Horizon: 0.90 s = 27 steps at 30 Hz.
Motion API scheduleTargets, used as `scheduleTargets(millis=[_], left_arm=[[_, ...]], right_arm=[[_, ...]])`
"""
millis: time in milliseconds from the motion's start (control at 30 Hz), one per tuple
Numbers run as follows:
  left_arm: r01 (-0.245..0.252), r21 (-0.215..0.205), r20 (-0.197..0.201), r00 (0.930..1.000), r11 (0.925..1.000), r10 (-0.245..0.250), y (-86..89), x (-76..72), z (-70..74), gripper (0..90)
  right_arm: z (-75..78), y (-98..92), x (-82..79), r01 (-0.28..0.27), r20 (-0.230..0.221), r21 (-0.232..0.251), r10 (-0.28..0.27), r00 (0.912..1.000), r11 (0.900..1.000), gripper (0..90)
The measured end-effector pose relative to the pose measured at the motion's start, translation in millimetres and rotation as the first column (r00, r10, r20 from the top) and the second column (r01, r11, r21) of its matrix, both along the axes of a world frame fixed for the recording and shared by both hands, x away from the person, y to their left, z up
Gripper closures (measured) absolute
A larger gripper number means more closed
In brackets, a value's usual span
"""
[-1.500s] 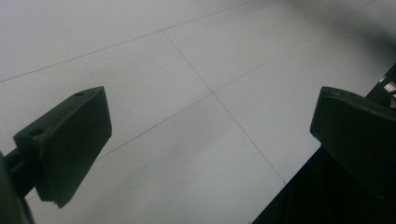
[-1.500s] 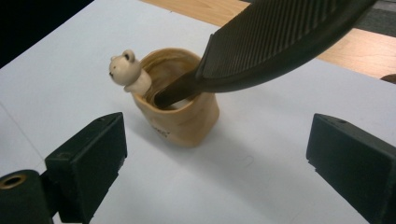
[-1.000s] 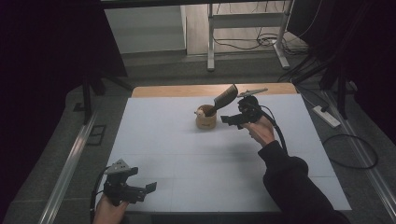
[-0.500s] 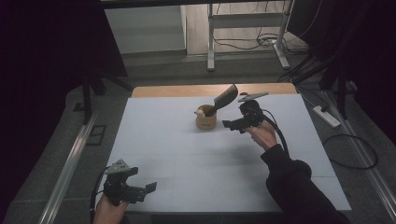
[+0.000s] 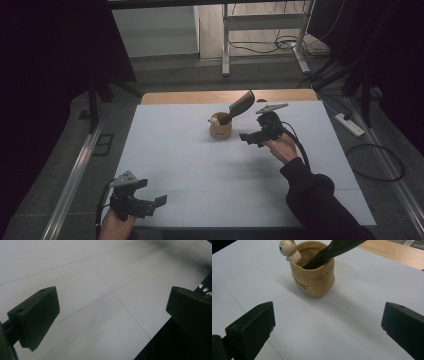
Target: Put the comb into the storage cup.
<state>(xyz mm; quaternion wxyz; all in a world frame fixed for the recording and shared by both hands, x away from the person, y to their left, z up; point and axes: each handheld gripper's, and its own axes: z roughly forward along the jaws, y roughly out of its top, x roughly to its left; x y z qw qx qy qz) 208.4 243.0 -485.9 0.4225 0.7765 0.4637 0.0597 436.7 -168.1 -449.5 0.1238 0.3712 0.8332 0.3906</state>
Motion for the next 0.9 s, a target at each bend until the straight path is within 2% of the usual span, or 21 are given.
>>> scheduleTargets(millis=[367,900], left_arm=[[-0.005,0.021,0.018,0.9998,0.9998,0.005,-1.4,-1.9,1.7,0.0],[-0.019,0.042,0.039,0.9991,0.9989,0.017,-0.2,-4.0,2.6,0.0]], right_arm=[[6.6,-2.3,-12.6,-0.028,0.014,0.006,0.028,0.9995,1.0,0.1],[11.7,-5.5,-24.6,-0.062,-0.002,0.016,0.062,0.9981,0.998,0.2]])
